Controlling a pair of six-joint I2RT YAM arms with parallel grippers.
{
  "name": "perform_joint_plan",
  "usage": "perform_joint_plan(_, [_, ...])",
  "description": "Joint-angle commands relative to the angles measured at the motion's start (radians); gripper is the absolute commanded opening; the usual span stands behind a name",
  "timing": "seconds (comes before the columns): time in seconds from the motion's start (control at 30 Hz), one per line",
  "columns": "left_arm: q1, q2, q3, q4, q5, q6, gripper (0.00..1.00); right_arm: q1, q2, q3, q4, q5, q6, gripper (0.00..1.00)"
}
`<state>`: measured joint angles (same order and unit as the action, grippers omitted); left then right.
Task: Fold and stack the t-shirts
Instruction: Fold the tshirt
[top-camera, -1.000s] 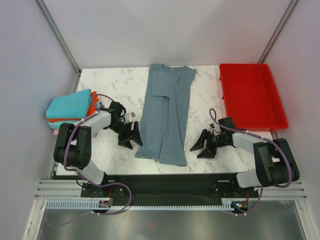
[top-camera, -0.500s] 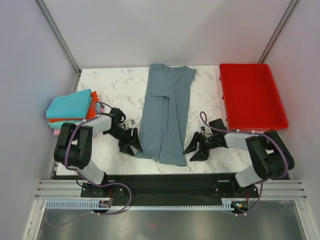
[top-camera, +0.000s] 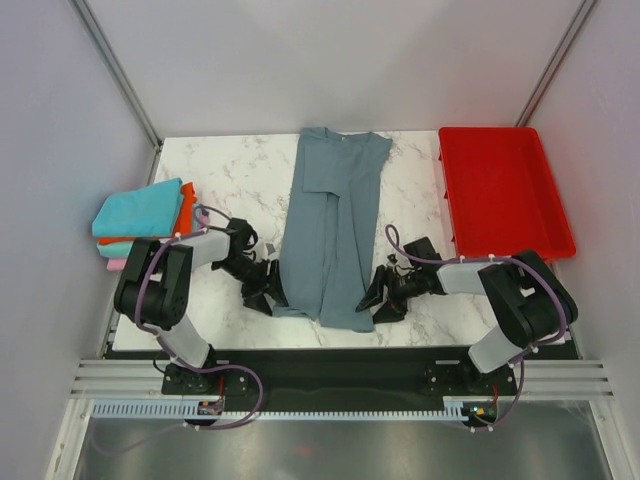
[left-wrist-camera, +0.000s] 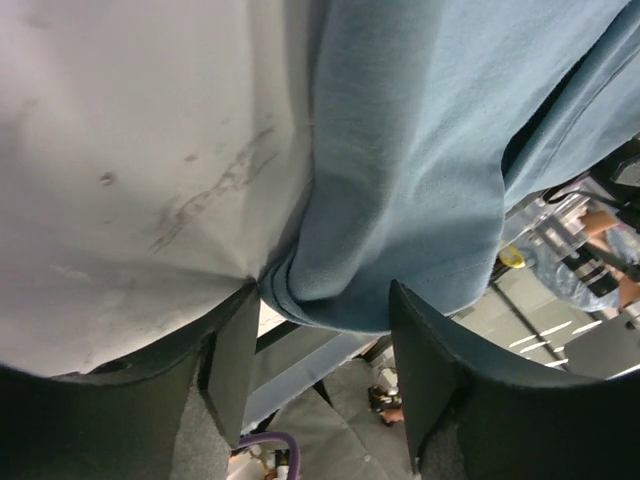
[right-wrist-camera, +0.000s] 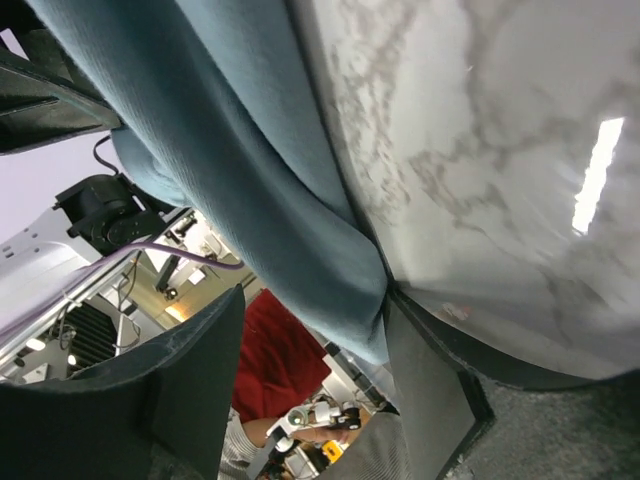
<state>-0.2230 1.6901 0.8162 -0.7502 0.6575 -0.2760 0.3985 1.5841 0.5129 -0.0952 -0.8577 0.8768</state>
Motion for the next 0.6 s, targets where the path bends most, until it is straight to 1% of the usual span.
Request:
perform_joint_plan(0.0, [-0.041, 0.003, 0.021, 0.020, 0.014, -0.029, 0.61, 0.033, 0.039, 0.019, 0.038, 0.040, 0.030, 0.65])
perform_joint_plan(0.13, [-0.055, -0.003, 0.023, 0.017, 0.028, -0.022, 0.54, 0.045, 0.051, 0.026, 0.035, 0.032, 0.030, 0.62])
perform_joint_plan(0.3, [-0.056, -0.018, 0.018, 0.009, 0.037, -0.019, 0.50, 0.046, 0.028, 0.027, -0.037, 0.042, -0.010, 0.61])
perform_joint_plan(0.4, [-0.058, -0.030, 0.009, 0.009, 0.047, -0.019, 0.47, 0.048, 0.001, -0.004, -0.055, 0.052, -0.021, 0.58])
perform_joint_plan(0.43, [-0.058, -0.033, 0.006, 0.009, 0.050, -0.019, 0.44, 0.045, -0.004, -0.008, -0.058, 0.058, -0.025, 0.53])
perform_joint_plan(0.47, [-0.058, -0.036, 0.005, 0.009, 0.050, -0.019, 0.43, 0.046, -0.007, -0.014, -0.060, 0.059, -0.025, 0.49])
perform_joint_plan(0.5, [-0.056, -0.041, 0.005, 0.009, 0.053, -0.019, 0.42, 0.045, -0.012, -0.019, -0.058, 0.062, -0.028, 0.42])
perform_joint_plan(0.57, [-0.058, -0.043, -0.003, 0.011, 0.060, -0.017, 0.40, 0.046, -0.010, -0.019, -0.045, 0.068, -0.029, 0.38])
